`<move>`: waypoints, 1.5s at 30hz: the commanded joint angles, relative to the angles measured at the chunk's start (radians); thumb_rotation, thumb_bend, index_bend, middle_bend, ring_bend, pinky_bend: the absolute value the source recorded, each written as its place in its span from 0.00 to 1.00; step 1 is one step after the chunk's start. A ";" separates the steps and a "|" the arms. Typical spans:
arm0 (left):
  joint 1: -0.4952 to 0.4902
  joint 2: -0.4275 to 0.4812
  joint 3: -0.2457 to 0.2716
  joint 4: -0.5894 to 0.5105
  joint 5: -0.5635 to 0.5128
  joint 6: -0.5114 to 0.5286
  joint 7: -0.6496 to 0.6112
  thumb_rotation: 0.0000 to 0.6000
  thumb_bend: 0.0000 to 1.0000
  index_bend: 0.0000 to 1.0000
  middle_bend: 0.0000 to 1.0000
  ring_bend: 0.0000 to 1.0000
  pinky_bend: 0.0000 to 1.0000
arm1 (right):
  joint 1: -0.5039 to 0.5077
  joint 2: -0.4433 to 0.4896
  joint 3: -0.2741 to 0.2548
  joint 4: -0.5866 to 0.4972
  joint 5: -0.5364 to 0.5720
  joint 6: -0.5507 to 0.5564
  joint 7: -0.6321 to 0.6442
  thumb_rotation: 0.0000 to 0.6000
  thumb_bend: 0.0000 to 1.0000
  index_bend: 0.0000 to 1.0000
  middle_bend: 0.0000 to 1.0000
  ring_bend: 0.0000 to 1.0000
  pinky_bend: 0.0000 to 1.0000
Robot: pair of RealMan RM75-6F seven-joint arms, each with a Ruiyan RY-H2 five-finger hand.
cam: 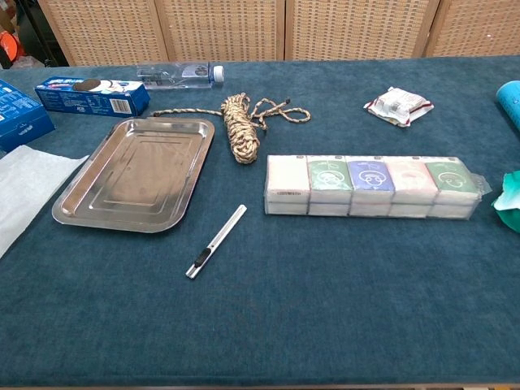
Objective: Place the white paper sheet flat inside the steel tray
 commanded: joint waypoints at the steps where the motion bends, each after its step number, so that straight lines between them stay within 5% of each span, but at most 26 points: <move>1: -0.001 -0.006 0.000 0.007 0.001 0.000 0.005 0.69 0.36 0.29 0.00 0.00 0.00 | 0.000 0.000 0.000 0.000 0.000 0.001 0.000 1.00 0.00 0.00 0.00 0.00 0.00; 39: 0.005 -0.114 -0.025 0.179 -0.015 0.019 0.010 0.84 0.37 0.33 0.00 0.00 0.00 | -0.001 -0.001 0.000 -0.002 -0.005 0.002 -0.005 1.00 0.00 0.00 0.00 0.00 0.00; 45: 0.005 -0.133 -0.032 0.207 -0.012 0.032 -0.009 0.97 0.38 0.42 0.00 0.00 0.00 | 0.000 -0.001 0.000 -0.003 -0.004 0.001 -0.005 1.00 0.00 0.00 0.00 0.00 0.00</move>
